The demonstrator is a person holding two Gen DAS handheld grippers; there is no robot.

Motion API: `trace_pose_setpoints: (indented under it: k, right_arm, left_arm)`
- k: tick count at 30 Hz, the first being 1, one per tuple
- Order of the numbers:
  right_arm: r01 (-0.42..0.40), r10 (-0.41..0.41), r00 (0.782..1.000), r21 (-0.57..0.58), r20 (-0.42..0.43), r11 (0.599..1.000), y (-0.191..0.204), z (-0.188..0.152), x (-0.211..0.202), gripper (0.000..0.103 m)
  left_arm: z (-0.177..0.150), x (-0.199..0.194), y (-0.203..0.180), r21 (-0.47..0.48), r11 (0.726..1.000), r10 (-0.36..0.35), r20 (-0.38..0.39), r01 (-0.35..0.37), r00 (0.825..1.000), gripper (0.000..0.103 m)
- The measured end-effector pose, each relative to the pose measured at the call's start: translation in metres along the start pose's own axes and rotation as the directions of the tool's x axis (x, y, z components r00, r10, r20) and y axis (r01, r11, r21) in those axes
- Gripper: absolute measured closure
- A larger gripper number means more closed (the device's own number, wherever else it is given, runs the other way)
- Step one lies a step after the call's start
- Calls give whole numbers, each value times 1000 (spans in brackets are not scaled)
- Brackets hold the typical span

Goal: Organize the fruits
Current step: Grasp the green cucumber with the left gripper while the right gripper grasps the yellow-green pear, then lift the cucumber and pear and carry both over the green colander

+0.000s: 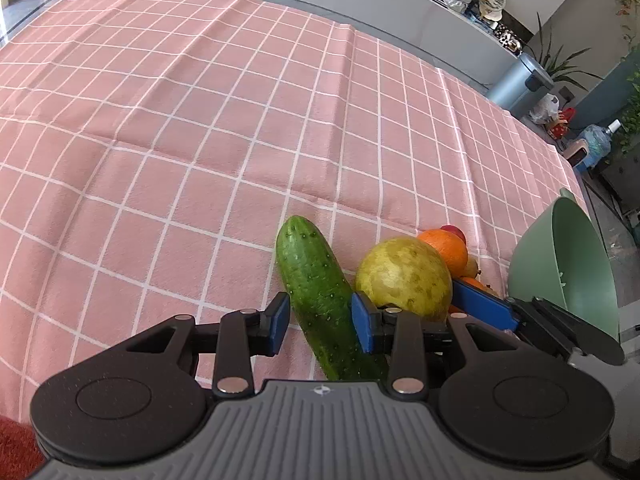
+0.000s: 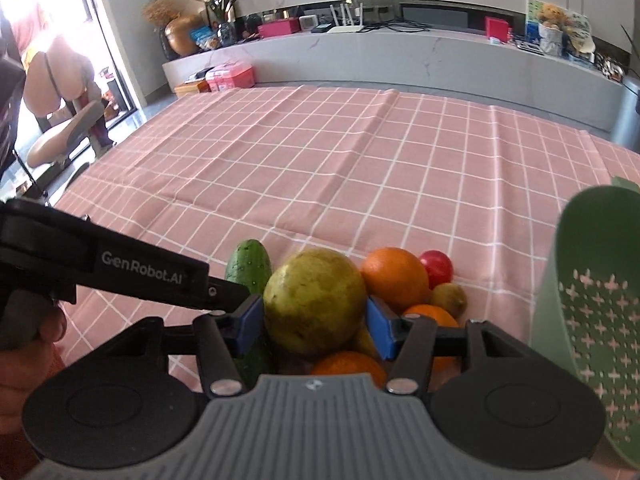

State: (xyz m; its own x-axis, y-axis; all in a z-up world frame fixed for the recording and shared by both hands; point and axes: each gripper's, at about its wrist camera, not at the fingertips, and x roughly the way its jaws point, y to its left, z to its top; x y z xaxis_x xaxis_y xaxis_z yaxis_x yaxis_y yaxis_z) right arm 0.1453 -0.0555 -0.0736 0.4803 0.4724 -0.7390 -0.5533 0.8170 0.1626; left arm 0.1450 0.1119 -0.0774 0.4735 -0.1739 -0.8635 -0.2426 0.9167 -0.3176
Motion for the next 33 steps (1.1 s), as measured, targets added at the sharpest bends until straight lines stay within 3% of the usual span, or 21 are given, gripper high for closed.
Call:
trace_pose_setpoints:
  k: [8, 14, 19, 30, 33]
  right_arm:
    - [-17, 17, 1000, 16, -16, 1000, -4, 3, 13, 43]
    - [-34, 34, 999, 25, -5, 999, -8, 5, 12, 45]
    - [15, -12, 999, -88, 36, 996, 3, 6, -13, 45]
    - [104, -94, 991, -111, 94, 988, -17, 2, -79, 45]
    - [134, -123, 986, -105, 111, 985, -26, -1, -98, 45]
  left_arm:
    - [3, 2, 5, -21, 1000, -14, -1, 14, 1000, 60]
    - [2, 4, 10, -58, 998, -17, -8, 16, 1000, 49]
    - [2, 9, 8, -82, 996, -45, -38, 41, 998, 45]
    - [1, 26, -14, -71, 997, -6, -48, 3, 999, 45]
    - [0, 28, -18, -73, 997, -2, -40, -1, 999, 52]
